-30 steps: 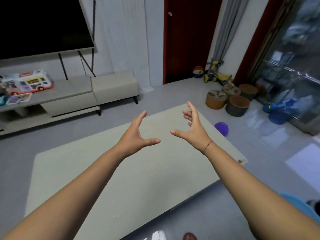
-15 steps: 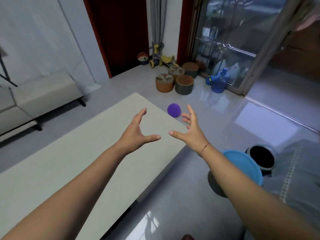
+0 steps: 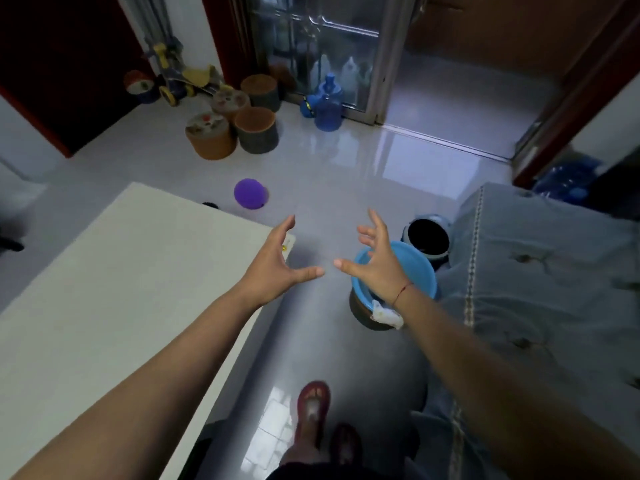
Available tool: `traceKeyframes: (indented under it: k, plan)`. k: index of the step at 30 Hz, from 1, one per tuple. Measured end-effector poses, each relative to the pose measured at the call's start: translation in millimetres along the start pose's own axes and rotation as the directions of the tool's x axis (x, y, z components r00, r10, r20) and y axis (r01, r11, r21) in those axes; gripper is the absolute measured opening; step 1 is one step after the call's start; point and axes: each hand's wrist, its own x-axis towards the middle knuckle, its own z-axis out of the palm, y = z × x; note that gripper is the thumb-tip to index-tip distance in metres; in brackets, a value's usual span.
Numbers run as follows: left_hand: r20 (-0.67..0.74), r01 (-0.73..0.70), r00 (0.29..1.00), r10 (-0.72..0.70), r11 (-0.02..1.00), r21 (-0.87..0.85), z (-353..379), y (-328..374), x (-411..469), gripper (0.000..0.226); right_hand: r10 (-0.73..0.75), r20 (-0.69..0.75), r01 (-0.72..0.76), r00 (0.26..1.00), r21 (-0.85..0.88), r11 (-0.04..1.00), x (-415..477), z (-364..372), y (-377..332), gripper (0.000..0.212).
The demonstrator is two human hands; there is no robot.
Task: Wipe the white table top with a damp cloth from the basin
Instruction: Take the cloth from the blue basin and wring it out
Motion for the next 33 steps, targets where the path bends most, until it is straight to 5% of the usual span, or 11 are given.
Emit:
traceKeyframes:
  k: [10, 23, 33]
  plan:
    - [0.291, 0.019, 0.957, -0.021, 1.000, 0.009, 104.2, -39.9, 109.0, 0.110, 0.244, -0.329, -0.217, 0.912, 0.117, 0.969, 32.2, -57.7, 117.9, 0.087]
    - [0.222, 0.306, 0.926, -0.304, 0.952, 0.026, 274.9, -193.4, 177.7, 0.070, 0.552, -0.384, -0.486, 0.740, 0.261, 0.834, 51.7, -83.0, 354.2, 0.066]
    - [0.242, 0.573, 0.790, -0.563, 0.819, 0.034, 389.8, -314.5, 209.9, 0.065, 0.656, -0.373, -0.580, 0.656, 0.305, 0.755, 87.5, -57.5, 507.5, 0.066]
